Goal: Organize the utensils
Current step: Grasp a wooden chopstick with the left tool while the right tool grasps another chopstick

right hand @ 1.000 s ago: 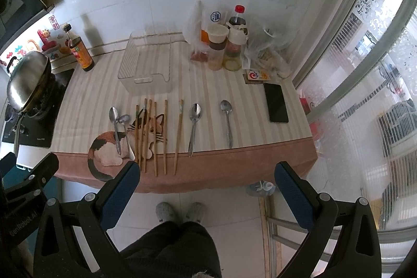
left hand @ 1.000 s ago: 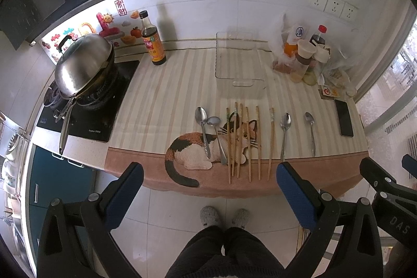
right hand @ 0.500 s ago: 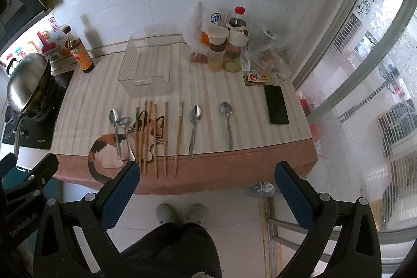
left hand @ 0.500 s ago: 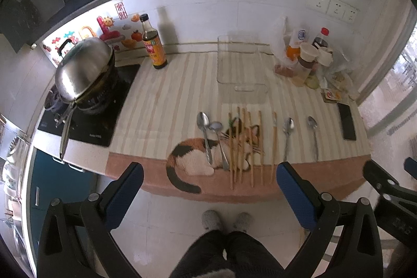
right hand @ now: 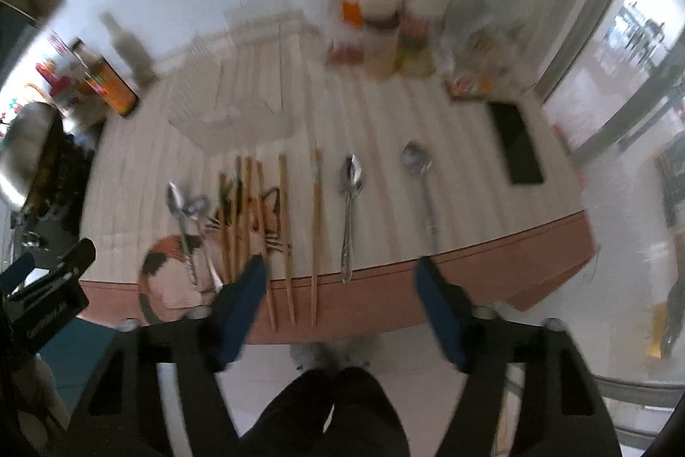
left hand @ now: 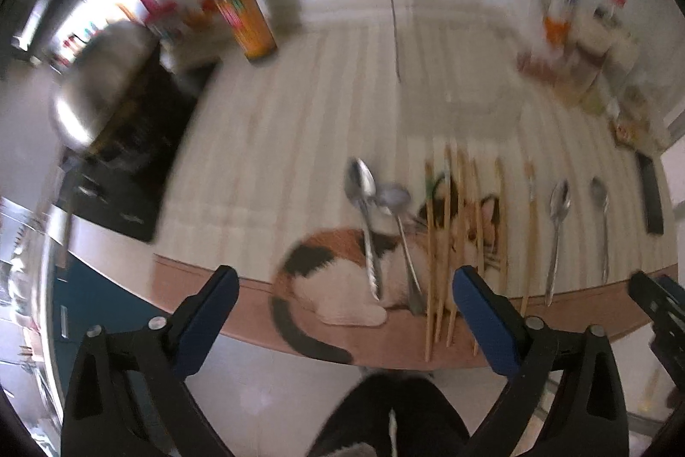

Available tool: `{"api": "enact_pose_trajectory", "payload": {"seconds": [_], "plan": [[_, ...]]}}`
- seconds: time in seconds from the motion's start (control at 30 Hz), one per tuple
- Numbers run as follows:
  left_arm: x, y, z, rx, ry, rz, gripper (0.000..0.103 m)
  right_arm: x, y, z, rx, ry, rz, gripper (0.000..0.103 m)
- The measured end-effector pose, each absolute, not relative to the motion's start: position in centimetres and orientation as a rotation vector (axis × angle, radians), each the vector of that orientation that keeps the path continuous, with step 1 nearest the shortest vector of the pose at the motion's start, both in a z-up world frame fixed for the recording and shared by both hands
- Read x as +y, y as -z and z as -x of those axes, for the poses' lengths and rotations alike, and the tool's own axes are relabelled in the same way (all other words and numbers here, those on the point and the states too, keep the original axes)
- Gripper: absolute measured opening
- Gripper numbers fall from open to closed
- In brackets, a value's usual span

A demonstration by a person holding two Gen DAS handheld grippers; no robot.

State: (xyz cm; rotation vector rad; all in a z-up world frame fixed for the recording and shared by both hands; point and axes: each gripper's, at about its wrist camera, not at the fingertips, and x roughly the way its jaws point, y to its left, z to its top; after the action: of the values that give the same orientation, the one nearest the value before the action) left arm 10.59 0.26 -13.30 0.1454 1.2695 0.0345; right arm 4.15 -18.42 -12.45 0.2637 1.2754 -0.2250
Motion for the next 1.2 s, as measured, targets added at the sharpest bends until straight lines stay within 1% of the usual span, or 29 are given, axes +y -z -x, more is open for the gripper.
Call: {"api": "enact_pose_trajectory", "payload": {"seconds": [0.03, 0.07, 0.1, 0.13, 0.17, 0.2, 0.23, 0.27, 0.3, 0.37, 0.5, 0.57, 0.6, 0.63, 0.67, 0.7, 0.83, 0.9, 0.93, 0.97, 1.07, 1.17, 1.2], "plan": [[0.1, 14.4, -10.9, 1.297, -0.024, -0.135, 0.084, -18.4, 14.1, -4.7, 1.294, 0.226, -0.27, 0.047], [0.0, 15.8, -11.6, 1.332, -0.01, -0.121, 0.078, -18.6, 15.8, -5.3, 1.318, 0.223, -0.283, 0.042], [-0.4, 17.5, -12.4, 1.374, 0.016, -0.096, 0.072, -19.0, 17.9, -6.2, 1.349, 0.206, -0.317, 0.039], [-0.7, 18.6, -13.0, 1.404, 0.033, -0.079, 0.061, -19.2, 19.4, -6.5, 1.368, 0.202, -0.341, 0.03], [-1.1, 19.5, -13.5, 1.426, 0.052, -0.061, 0.056, -19.6, 20.9, -7.0, 1.387, 0.2, -0.364, 0.026], [-1.6, 20.8, -14.3, 1.46, 0.079, -0.032, 0.048, -19.8, 22.3, -7.4, 1.4, 0.196, -0.386, 0.026], [-2.0, 21.7, -14.7, 1.476, 0.09, -0.017, 0.041, -20.0, 23.5, -7.8, 1.41, 0.198, -0.404, 0.023], [-2.5, 22.8, -15.5, 1.498, 0.112, 0.0, 0.041, -20.3, 24.5, -8.1, 1.419, 0.198, -0.421, 0.023], [-3.1, 23.6, -15.9, 1.507, 0.122, 0.006, 0.038, -20.5, 25.5, -8.5, 1.43, 0.194, -0.441, 0.023], [-4.0, 25.2, -17.0, 1.528, 0.132, -0.006, 0.037, -20.8, 27.0, -9.1, 1.442, 0.19, -0.472, 0.022], [-5.5, 27.6, -18.5, 1.556, 0.123, -0.052, 0.037, -20.7, 28.1, -10.1, 1.447, 0.167, -0.488, 0.023], [-5.9, 28.2, -18.9, 1.556, 0.121, -0.069, 0.035, -20.5, 28.7, -10.7, 1.451, 0.156, -0.483, 0.023], [-6.1, 28.2, -19.0, 1.546, 0.12, -0.082, 0.028, -20.3, 28.9, -10.9, 1.456, 0.148, -0.481, 0.023], [-6.3, 28.3, -19.0, 1.543, 0.121, -0.093, 0.019, -20.2, 29.1, -11.2, 1.467, 0.142, -0.479, 0.023], [-6.3, 28.4, -19.0, 1.538, 0.119, -0.1, 0.014, -20.0, 29.5, -11.4, 1.474, 0.135, -0.476, 0.023], [-6.3, 28.4, -19.0, 1.537, 0.123, -0.095, 0.012, -19.9, 29.8, -11.8, 1.48, 0.132, -0.472, 0.023], [-4.4, 28.1, -18.5, 1.54, 0.12, -0.085, 0.011, -19.1, 31.3, -12.5, 1.515, 0.148, -0.425, 0.023], [-3.3, 28.0, -18.1, 1.547, 0.123, -0.065, 0.011, -18.9, 31.2, -12.9, 1.516, 0.161, -0.377, 0.017], [-2.8, 28.1, -17.9, 1.552, 0.123, -0.055, 0.011, -18.3, 31.2, -13.1, 1.519, 0.173, -0.338, 0.009], [-2.4, 28.1, -17.8, 1.558, 0.13, -0.041, 0.011, -18.1, 31.1, -13.1, 1.538, 0.176, -0.326, 0.006], [-1.5, 27.8, -17.6, 1.553, 0.157, -0.043, 0.012, -17.3, 31.0, -12.8, 1.577, 0.197, -0.265, 0.006], [-1.9, 28.1, -18.0, 1.554, 0.171, -0.088, 0.014, -17.0, 31.0, -12.8, 1.594, 0.203, -0.26, 0.007], [-2.0, 28.1, -17.9, 1.553, 0.18, -0.101, 0.016, -16.7, 31.0, -13.0, 1.599, 0.211, -0.251, 0.007]]}}
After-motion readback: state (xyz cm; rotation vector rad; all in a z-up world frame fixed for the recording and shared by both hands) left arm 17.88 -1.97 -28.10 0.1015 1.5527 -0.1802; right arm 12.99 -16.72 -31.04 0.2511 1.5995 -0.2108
